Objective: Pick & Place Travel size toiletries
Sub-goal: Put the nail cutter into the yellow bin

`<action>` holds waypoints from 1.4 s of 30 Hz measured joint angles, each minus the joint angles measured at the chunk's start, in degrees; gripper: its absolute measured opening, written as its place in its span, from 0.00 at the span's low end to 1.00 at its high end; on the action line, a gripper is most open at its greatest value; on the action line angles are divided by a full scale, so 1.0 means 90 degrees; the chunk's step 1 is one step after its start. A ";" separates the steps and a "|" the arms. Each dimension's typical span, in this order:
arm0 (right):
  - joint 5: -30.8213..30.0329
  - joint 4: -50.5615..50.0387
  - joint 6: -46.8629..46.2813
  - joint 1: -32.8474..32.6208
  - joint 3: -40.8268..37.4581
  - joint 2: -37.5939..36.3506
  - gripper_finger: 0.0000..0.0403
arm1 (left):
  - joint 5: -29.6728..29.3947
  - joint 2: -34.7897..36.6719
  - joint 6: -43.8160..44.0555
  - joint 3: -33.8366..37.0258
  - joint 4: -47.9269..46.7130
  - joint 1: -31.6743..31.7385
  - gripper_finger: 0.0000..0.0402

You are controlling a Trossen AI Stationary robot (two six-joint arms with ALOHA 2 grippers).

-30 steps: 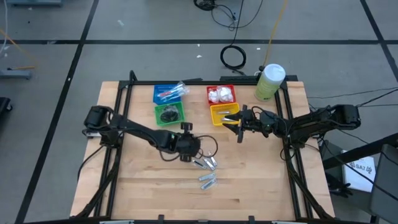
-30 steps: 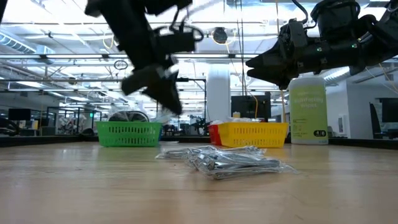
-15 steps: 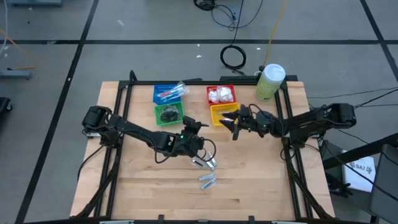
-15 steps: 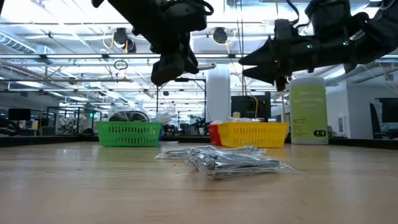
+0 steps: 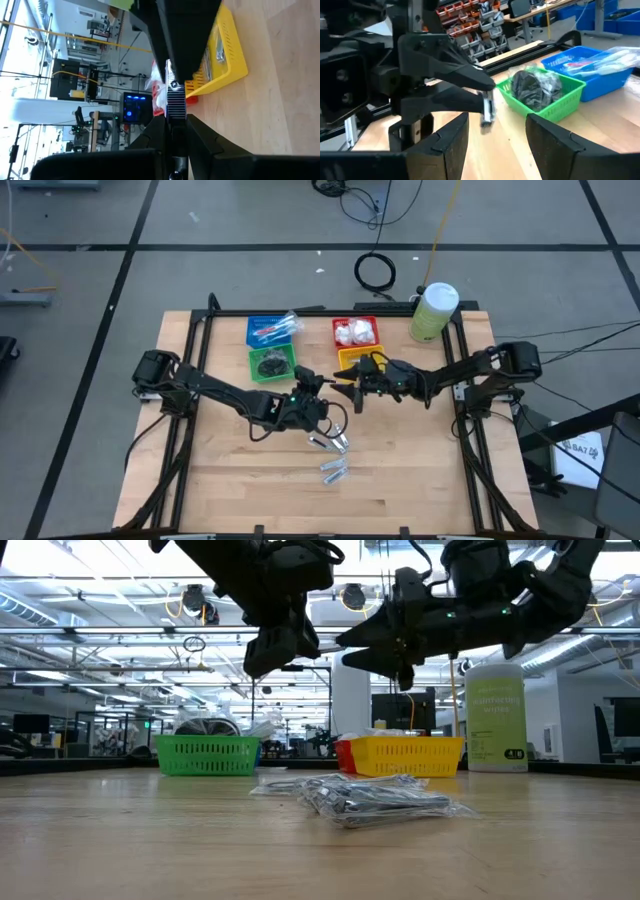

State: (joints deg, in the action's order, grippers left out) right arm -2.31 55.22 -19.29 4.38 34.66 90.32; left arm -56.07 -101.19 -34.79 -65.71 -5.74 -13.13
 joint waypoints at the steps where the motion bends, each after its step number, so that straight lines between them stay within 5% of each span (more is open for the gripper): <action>1: 0.0113 0.0023 0.0000 0.0000 0.0019 0.0049 0.46 | 0.0003 0.0000 0.0020 0.0000 0.0000 -0.0002 0.09; 8: 0.0367 0.0345 0.0000 -0.0041 0.0142 0.0281 0.44 | 0.0060 0.0002 0.0143 -0.0005 0.0063 -0.0010 0.10; 26: 0.0608 0.0462 0.0073 -0.0039 0.0143 0.0292 0.13 | 0.0302 0.0010 0.0335 -0.0007 0.0236 -0.0132 0.10; 34: 0.0598 0.0451 0.0234 -0.0036 0.0136 0.0292 0.06 | 0.0382 0.0010 0.0441 -0.0005 0.0258 -0.0129 0.09; 42: 0.0749 0.0418 0.0496 -0.0054 0.0121 0.0292 0.05 | 0.1081 0.0017 0.1732 -0.0018 0.0340 -0.0215 0.26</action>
State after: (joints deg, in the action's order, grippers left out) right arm 4.43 58.98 -14.83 3.90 35.75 92.95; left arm -46.34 -101.03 -19.20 -65.88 -2.68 -15.06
